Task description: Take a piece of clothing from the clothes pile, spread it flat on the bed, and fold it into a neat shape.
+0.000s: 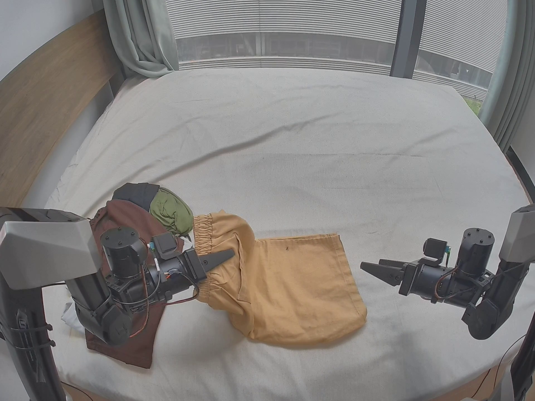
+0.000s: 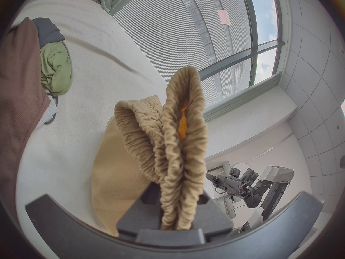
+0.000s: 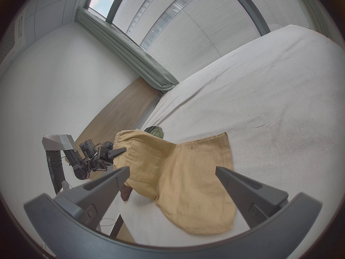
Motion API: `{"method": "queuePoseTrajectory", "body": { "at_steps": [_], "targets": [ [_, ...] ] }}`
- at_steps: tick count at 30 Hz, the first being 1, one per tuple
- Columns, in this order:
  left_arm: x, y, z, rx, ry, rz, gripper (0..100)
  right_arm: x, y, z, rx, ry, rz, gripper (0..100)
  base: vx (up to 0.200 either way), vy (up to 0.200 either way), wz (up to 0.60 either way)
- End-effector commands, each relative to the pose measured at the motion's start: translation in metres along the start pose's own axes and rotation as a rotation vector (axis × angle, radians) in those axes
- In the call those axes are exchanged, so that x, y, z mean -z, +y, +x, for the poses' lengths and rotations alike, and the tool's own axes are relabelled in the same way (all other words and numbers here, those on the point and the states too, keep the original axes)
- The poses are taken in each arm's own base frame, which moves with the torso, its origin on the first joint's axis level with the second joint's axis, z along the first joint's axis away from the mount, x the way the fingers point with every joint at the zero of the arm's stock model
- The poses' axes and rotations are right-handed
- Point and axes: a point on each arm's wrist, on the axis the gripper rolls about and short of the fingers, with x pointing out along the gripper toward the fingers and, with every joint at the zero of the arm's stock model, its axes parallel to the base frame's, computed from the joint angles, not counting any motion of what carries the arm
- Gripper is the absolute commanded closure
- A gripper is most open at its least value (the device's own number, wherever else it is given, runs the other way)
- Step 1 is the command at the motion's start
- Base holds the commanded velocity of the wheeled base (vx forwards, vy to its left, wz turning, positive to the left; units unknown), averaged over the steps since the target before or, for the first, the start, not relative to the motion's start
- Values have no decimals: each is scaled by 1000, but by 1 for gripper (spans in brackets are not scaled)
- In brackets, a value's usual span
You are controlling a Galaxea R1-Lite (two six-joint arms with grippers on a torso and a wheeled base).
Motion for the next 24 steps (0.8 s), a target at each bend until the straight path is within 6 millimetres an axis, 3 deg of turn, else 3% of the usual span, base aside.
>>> {"method": "queuePoseTrajectory", "body": {
  "at_steps": [1, 11, 24],
  "targets": [
    [1, -6, 8, 31, 6, -8, 100, -3, -4, -2, 11, -12, 1, 0, 0, 0, 0],
    [5, -20, 29, 103, 26, -60, 100, -9, -10, -4, 28, -39, -2, 0, 0, 0, 0],
    [25, -12, 60, 123, 71, -64, 100, -16, -16, -5, 40, -66, -4, 0, 0, 0, 0]
  ]
}}
